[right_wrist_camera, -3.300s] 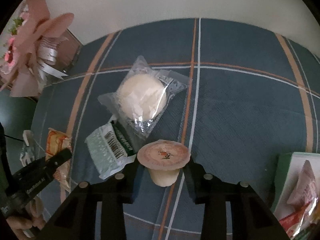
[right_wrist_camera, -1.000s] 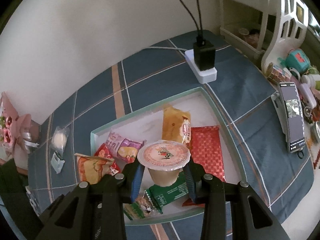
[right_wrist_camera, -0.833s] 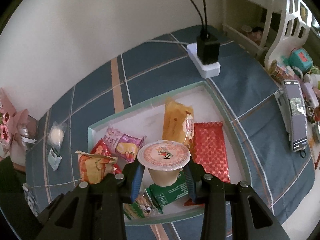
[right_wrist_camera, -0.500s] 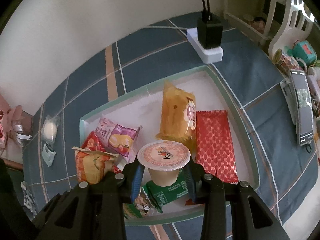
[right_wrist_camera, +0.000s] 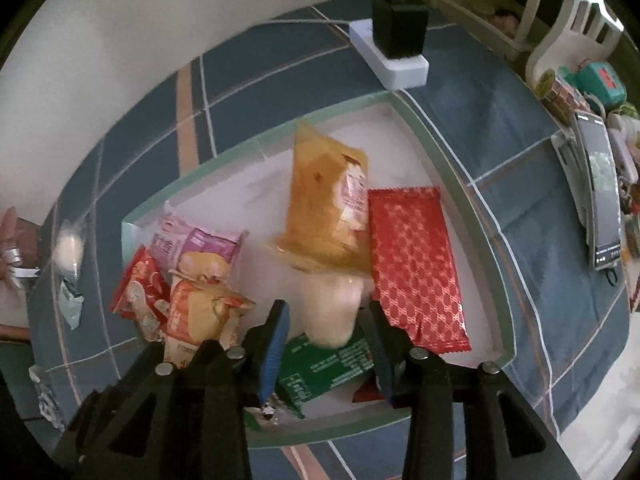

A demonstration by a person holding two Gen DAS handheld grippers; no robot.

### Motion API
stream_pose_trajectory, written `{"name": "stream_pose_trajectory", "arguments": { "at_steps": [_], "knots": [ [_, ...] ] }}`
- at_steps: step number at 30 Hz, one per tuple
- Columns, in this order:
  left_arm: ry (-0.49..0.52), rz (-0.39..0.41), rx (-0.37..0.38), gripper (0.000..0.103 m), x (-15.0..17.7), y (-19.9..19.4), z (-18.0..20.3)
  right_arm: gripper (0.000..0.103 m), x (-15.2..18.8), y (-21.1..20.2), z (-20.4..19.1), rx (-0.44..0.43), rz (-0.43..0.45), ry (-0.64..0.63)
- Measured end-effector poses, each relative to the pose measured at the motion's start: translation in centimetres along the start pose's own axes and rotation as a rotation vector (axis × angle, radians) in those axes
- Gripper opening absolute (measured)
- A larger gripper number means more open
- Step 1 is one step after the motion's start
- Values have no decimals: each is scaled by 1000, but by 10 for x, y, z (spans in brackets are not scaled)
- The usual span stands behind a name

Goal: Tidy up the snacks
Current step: 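Open both tools to release the bread pack and pudding cup into the tray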

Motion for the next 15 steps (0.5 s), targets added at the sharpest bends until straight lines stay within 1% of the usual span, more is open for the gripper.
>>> {"name": "stream_pose_trajectory", "arguments": {
  "at_steps": [1,2,6,7,8,12,14,15],
  "knots": [
    [0,-1,-1,52,0,0,0,64,-1,-1,2,1,3,9],
    [-1,-1,-1,52,0,0,0,69,-1,-2,3,0,8,16],
    [-11,-4,-6,54,-1,-1,-2,72,-4,-5,6,4,8,23],
    [-15,-4,-5,58,-1,-2,-3,74,-3,-6,6,9,7,20],
    [-18,-2,-4,64,-2,-3,-4,75,-3,-6,6,17,5,16],
    [-32,16,4,66,-6,-12,-6,78,-5,-9,6,31,3,8],
    [-37,23,5,72,-7,-15,-8,81,-6,-12,7,26,9,12],
    [-42,26,5,73,-8,-16,-10,81,-7,-15,7,24,14,14]
  ]
}}
Point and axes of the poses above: each gripper's, at about its wrist camera, not at the fingertips, and y roughly the way its jaws point, z to its right, x to its underside, the point moved 3 cm from there along y, roughly the way its jaws point, and after that the axes turned 9 degrees about z, right-handed, at the moved point
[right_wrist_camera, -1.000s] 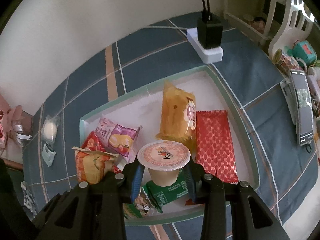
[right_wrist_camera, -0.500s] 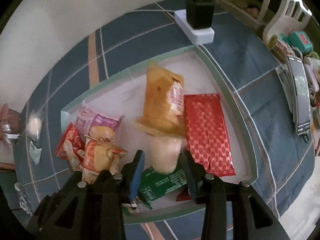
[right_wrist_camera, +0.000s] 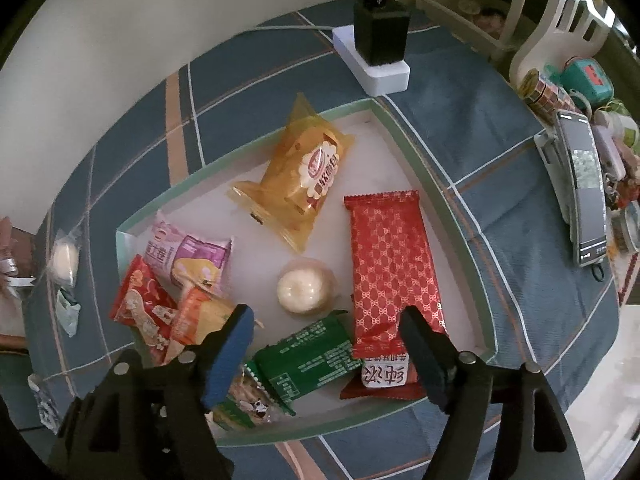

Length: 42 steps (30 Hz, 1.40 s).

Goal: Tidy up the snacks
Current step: 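Open both tools to release the bread pack and pudding cup into the tray, then move both open tools back toward the pale green pack and wrapped bun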

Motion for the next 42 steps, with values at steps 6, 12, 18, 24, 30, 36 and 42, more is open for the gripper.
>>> {"name": "stream_pose_trajectory", "arguments": {
  "at_steps": [6,12,18,24,30,36,42],
  "knots": [
    [-39,6,-11,73,-4,-2,-12,81,-3,-10,-1,4,22,-2],
    [-97,17,-51,74,-6,-2,-30,82,-4,-14,-9,-13,35,-13],
    [-173,21,-95,74,-9,-2,-55,84,-4,-20,-18,-21,59,-29],
    [-260,41,-124,75,-11,-7,-83,84,-3,-21,-27,-17,66,-59],
    [-307,45,-147,83,-12,-9,-101,84,0,-21,-35,-11,67,-87],
    [-359,37,-175,89,-9,-8,-123,99,3,-18,-43,-5,70,-117],
    [-360,51,-228,101,-8,-10,-133,103,5,-18,-51,4,84,-146]
  ]
}}
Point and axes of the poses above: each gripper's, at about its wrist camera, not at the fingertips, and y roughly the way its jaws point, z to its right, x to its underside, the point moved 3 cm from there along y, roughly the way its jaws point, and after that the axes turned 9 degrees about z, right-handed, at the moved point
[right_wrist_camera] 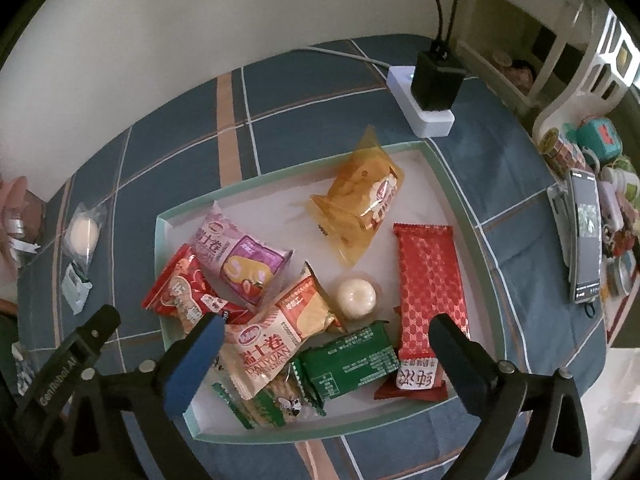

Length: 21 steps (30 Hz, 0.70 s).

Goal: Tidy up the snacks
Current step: 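Move both open tools back toward the pale green pack and wrapped bun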

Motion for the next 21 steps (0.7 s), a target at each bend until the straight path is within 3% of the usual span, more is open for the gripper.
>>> {"name": "stream_pose_trajectory", "arguments": {
  "at_steps": [7,21],
  "knots": [
    [17,4,32,101,-6,0,-7,103,1,-1,-14,-27,7,-18],
    [20,64,-157,101,-33,1,-86,103,13,-3,-90,-99,-3,-148]
  ]
}}
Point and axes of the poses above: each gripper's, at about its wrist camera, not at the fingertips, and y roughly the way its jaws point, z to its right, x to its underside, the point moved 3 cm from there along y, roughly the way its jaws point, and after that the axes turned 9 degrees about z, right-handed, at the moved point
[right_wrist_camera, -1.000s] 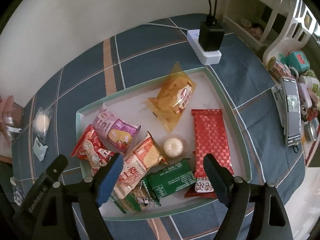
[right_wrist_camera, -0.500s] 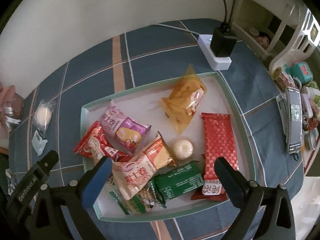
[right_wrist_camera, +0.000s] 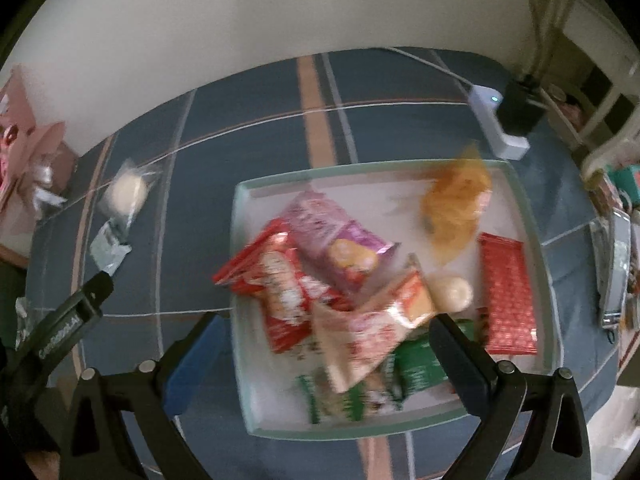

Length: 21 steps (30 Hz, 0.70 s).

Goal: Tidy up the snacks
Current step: 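Move both open tools back toward the pale green pack and wrapped bun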

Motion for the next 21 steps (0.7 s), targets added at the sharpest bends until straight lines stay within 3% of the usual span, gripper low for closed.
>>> {"name": "stream_pose_trajectory", "arguments": {
  "at_steps": [11,21],
  "knots": [
    [-65,-17,-3,101,-8,12,-47,103,11,15,-74,-48,-23,-102],
    [-137,-24,6,101,-16,22,-80,103,19,31,-116,-38,-37,-187]
  ]
}}
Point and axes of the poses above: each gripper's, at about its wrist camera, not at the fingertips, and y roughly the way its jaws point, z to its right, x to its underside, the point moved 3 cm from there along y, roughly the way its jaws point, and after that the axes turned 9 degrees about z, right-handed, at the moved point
